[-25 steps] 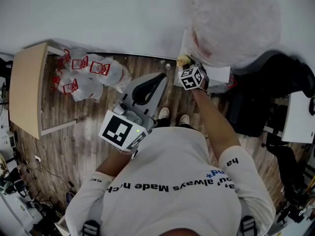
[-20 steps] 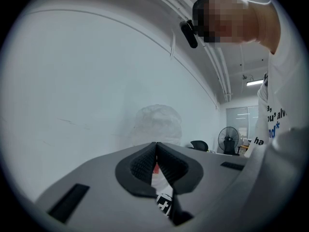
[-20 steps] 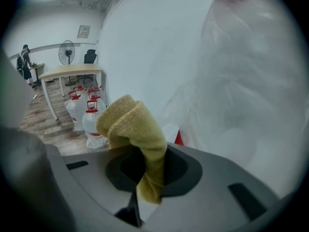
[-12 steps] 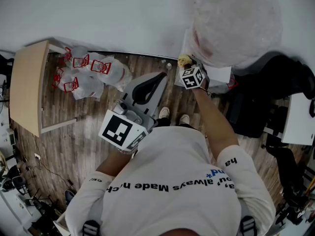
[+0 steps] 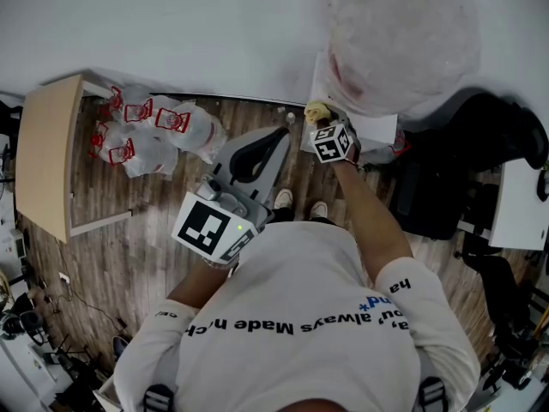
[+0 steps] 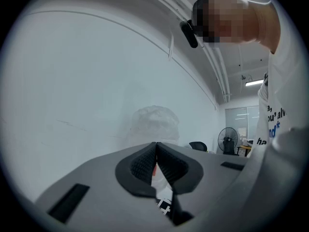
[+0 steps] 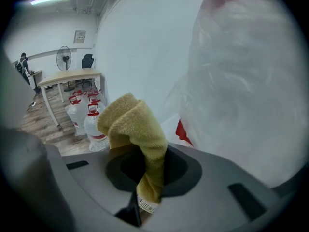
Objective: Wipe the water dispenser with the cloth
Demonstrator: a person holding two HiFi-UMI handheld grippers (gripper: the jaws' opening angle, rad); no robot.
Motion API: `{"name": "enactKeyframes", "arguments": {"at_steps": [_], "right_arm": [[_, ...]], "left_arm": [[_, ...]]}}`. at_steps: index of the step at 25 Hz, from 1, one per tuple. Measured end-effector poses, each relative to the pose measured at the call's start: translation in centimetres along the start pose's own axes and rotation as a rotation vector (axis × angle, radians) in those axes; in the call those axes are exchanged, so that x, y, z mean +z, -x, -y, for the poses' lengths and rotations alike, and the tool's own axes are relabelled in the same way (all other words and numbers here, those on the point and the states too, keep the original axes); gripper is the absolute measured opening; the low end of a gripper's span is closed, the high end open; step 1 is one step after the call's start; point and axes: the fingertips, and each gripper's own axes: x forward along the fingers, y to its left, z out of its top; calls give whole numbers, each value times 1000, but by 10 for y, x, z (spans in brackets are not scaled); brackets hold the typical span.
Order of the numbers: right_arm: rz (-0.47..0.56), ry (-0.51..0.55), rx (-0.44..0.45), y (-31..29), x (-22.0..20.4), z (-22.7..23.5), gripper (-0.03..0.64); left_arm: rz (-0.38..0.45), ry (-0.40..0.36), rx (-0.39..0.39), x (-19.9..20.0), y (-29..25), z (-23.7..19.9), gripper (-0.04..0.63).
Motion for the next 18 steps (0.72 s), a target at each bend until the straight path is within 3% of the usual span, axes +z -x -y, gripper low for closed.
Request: {"name": "enactKeyframes", "arguments": {"at_steps": [18], "right_arm": [[22, -35, 16, 17, -15, -11, 63]], "left_arm": [[2, -1, -8, -2, -7, 11, 20]]}}
